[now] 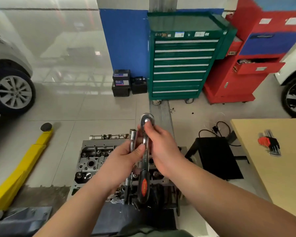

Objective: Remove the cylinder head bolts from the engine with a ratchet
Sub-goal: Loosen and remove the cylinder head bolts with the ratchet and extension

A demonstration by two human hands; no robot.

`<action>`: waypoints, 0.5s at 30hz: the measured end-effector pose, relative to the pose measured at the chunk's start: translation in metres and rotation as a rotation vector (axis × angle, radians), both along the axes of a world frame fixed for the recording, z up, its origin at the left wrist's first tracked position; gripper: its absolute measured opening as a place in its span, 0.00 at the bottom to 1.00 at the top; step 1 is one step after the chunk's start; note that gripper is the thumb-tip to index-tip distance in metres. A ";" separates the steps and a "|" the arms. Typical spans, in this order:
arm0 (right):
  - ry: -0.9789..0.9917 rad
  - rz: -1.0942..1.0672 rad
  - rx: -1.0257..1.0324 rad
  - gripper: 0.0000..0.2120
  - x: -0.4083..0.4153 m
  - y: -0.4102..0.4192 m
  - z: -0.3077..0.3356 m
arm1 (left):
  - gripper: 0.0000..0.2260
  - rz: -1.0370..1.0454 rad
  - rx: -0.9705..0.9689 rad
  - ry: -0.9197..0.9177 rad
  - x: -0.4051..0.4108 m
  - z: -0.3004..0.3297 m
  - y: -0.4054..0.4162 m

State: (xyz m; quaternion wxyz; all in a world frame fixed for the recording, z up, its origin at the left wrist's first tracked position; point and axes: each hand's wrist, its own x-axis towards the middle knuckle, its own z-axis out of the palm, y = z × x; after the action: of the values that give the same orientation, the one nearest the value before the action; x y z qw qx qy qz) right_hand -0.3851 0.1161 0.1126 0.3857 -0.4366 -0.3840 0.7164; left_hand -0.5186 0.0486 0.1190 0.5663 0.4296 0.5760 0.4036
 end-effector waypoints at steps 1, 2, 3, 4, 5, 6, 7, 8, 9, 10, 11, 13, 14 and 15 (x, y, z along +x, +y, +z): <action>0.061 -0.019 0.005 0.21 0.009 0.003 0.005 | 0.10 0.018 0.046 0.067 0.002 0.003 0.002; 0.088 -0.030 0.020 0.25 0.018 0.006 0.011 | 0.08 0.034 0.102 0.159 0.002 0.004 0.004; 0.079 -0.026 0.054 0.27 0.028 0.009 0.018 | 0.07 0.040 0.161 0.254 0.001 0.005 0.005; 0.042 0.002 0.105 0.28 0.038 0.011 0.025 | 0.07 0.041 0.209 0.340 0.000 0.007 0.006; -0.002 0.053 0.150 0.27 0.046 0.012 0.032 | 0.08 0.039 0.233 0.399 -0.001 0.009 0.008; -0.041 0.122 0.179 0.26 0.054 0.013 0.040 | 0.09 0.034 0.239 0.425 -0.002 0.010 0.009; -0.071 0.195 0.190 0.24 0.060 0.012 0.047 | 0.10 0.023 0.242 0.439 -0.003 0.011 0.010; -0.097 0.260 0.185 0.23 0.065 0.010 0.055 | 0.12 0.005 0.248 0.450 -0.004 0.011 0.011; -0.114 0.319 0.164 0.21 0.069 0.007 0.062 | 0.11 -0.021 0.255 0.465 -0.004 0.011 0.012; -0.108 0.372 0.127 0.20 0.072 0.005 0.069 | 0.07 -0.052 0.259 0.481 -0.005 0.010 0.012; -0.085 0.428 0.080 0.20 0.074 0.003 0.075 | 0.04 -0.085 0.261 0.497 -0.005 0.009 0.012; -0.061 0.537 0.028 0.21 0.078 -0.001 0.087 | 0.03 -0.154 0.281 0.513 -0.004 0.012 0.011; -0.076 0.575 0.030 0.22 0.079 -0.003 0.091 | 0.04 -0.179 0.301 0.506 -0.004 0.015 0.012; -0.102 0.600 0.038 0.24 0.079 -0.005 0.095 | 0.09 -0.197 0.321 0.500 -0.005 0.018 0.013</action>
State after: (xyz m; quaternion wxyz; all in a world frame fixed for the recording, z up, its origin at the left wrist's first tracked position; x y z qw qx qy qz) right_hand -0.3061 0.1108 0.2072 0.1454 -0.3318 -0.5280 0.7681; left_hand -0.5233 0.0617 0.1374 0.3684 0.6532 0.5820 0.3144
